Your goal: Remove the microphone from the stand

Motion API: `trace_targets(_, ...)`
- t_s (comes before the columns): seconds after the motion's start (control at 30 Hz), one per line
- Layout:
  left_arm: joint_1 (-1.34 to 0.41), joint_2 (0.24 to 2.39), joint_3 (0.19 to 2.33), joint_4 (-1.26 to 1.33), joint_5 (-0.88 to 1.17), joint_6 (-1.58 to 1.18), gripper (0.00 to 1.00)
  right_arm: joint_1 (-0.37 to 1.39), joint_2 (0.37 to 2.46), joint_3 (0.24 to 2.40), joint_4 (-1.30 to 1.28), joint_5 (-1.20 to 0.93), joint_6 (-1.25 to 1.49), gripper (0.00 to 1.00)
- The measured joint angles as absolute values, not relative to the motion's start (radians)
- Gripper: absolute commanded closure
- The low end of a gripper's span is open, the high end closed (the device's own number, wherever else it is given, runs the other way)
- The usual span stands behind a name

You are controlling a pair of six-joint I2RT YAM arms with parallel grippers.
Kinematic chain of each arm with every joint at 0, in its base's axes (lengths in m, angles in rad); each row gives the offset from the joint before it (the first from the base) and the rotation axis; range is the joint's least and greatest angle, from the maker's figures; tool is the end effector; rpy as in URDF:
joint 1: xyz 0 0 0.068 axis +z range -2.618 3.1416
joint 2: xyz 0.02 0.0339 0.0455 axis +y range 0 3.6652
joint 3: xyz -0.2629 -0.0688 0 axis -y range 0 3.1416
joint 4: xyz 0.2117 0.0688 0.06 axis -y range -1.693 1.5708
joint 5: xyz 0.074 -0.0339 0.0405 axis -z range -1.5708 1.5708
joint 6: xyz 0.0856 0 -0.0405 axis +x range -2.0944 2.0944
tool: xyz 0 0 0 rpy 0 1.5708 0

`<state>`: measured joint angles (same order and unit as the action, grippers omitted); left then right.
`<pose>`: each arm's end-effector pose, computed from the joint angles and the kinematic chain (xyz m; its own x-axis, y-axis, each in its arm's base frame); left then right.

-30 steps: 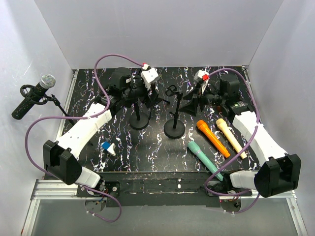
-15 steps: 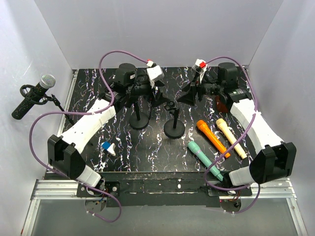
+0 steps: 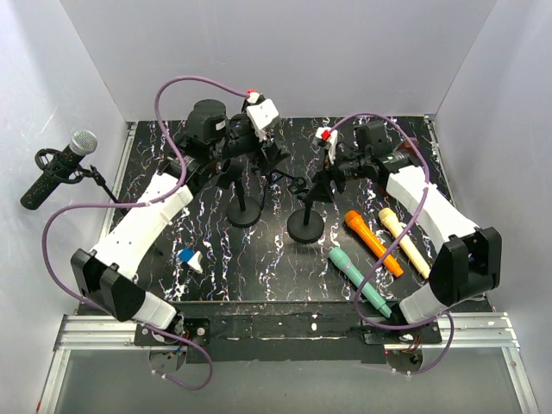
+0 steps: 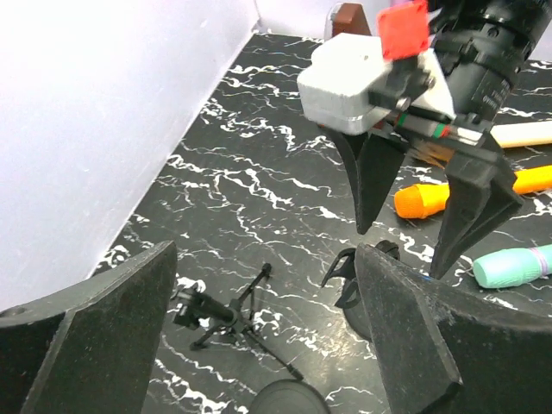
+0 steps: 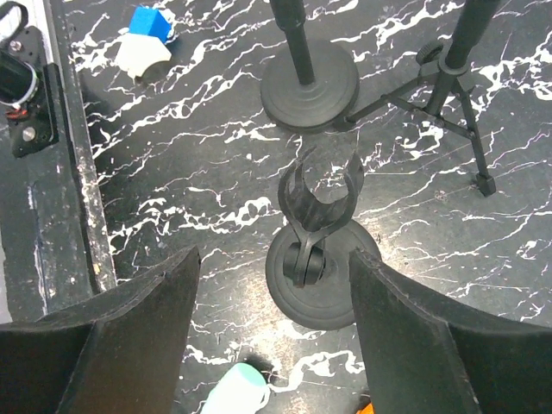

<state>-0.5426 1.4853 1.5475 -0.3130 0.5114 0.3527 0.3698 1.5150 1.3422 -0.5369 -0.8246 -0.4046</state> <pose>0.2773 -0.2161 0.4116 0.0963 0.2937 -0.9510 0.8770 0.4268 0.2206 0.2798 0.1759 0.3126 -0.2575 -0.3864 -0.8857 -0.9421 0.3041 0.1412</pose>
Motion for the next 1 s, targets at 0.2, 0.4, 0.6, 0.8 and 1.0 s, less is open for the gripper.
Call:
trace_targets(0.2,-0.529,1.408,1.549,-0.374,0.446,0.432,0.15,0.42,1.579,1.343,-0.533,-0.756,-0.424,0.41)
trace_targets(0.4,-0.478,1.343,1.549,-0.4,0.418,0.468,0.14,0.44,1.638,1.343,-0.496,-0.673,-0.39,0.66)
trace_targets(0.6,-0.415,1.329,1.563,-0.44,0.406,0.495,0.14,0.426,1.651,1.385,-0.483,-0.582,-0.368,0.79)
trace_targets(0.8,-0.276,1.288,1.573,-0.507,0.396,0.52,0.14,0.341,1.768,1.559,-0.498,-0.509,-0.358,0.83)
trace_targets(1.0,-0.1,1.192,1.573,-0.555,0.387,0.516,0.14,0.277,1.913,1.742,-0.488,-0.444,-0.34,0.81)
